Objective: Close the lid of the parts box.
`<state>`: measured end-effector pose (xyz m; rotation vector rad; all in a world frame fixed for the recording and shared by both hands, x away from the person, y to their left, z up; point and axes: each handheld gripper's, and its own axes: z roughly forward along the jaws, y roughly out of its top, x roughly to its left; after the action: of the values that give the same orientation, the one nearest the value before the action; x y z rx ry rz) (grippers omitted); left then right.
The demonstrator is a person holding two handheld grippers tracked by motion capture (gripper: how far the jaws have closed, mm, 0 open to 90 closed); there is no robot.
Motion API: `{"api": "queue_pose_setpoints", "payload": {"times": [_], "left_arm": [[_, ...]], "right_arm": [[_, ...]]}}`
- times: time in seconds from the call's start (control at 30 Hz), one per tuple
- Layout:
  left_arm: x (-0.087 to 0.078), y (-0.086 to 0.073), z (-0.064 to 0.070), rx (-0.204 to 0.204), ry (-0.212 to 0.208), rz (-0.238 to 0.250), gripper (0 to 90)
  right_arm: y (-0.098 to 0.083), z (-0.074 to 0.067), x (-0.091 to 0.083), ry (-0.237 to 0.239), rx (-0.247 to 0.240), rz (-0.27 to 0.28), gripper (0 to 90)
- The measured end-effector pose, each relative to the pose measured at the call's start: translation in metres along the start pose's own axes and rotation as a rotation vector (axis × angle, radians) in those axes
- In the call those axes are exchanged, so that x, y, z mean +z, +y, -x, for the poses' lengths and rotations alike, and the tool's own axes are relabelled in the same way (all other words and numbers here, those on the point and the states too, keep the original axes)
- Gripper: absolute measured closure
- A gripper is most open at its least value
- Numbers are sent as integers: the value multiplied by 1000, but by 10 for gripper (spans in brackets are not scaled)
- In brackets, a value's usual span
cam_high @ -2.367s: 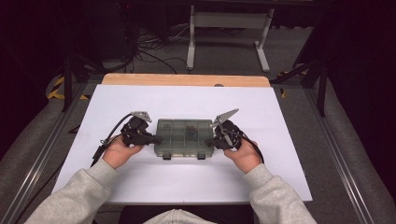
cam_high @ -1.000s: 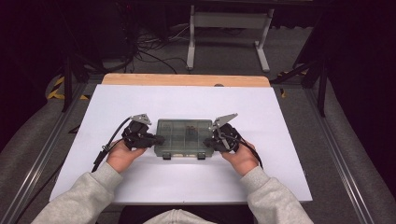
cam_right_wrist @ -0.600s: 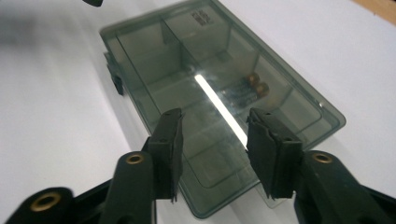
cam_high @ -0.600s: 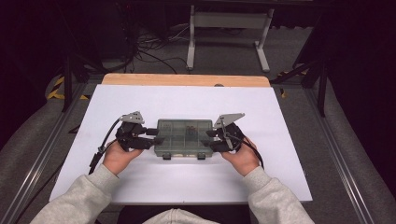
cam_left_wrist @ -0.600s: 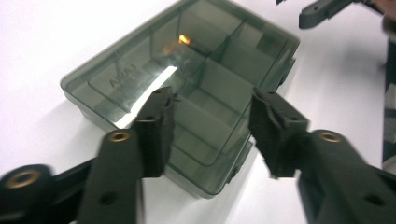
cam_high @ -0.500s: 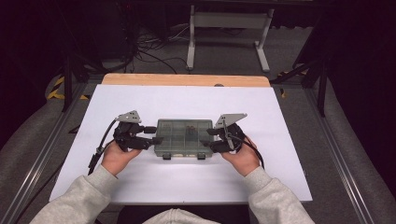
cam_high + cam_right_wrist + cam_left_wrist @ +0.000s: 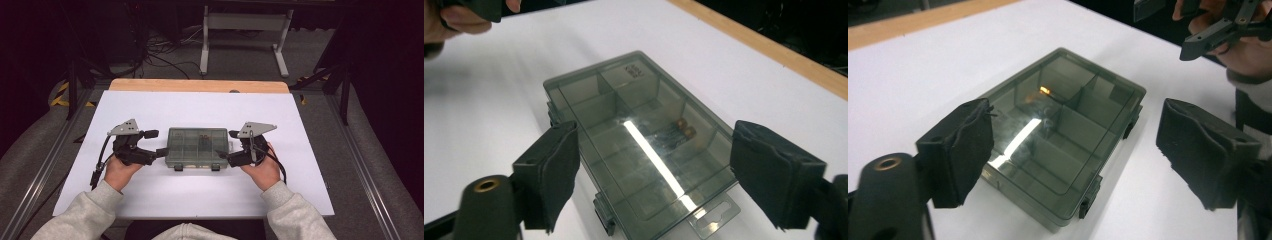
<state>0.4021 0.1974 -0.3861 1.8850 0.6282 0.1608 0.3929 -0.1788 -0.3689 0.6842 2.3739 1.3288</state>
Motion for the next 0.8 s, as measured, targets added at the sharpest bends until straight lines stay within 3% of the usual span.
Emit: {"api": "queue_pose_setpoints", "payload": {"times": [0.17,0.27,0.43,0.67,0.8], "left_arm": [[-5,-4,-1,-4,14,44,29],[-11,-8,-2,-11,21,76,3],[-22,-18,-4,8,46,169,1],[-33,-29,-5,39,86,193,1],[-37,-34,-6,34,83,205,1]], "right_arm": [[-5,-2,-9,-10,-5,73,80],[-8,-2,-12,-11,-4,88,48],[-16,0,-21,-29,-2,152,0],[-28,2,-32,-51,-10,236,0],[-34,3,-35,-50,-2,246,0]]}}
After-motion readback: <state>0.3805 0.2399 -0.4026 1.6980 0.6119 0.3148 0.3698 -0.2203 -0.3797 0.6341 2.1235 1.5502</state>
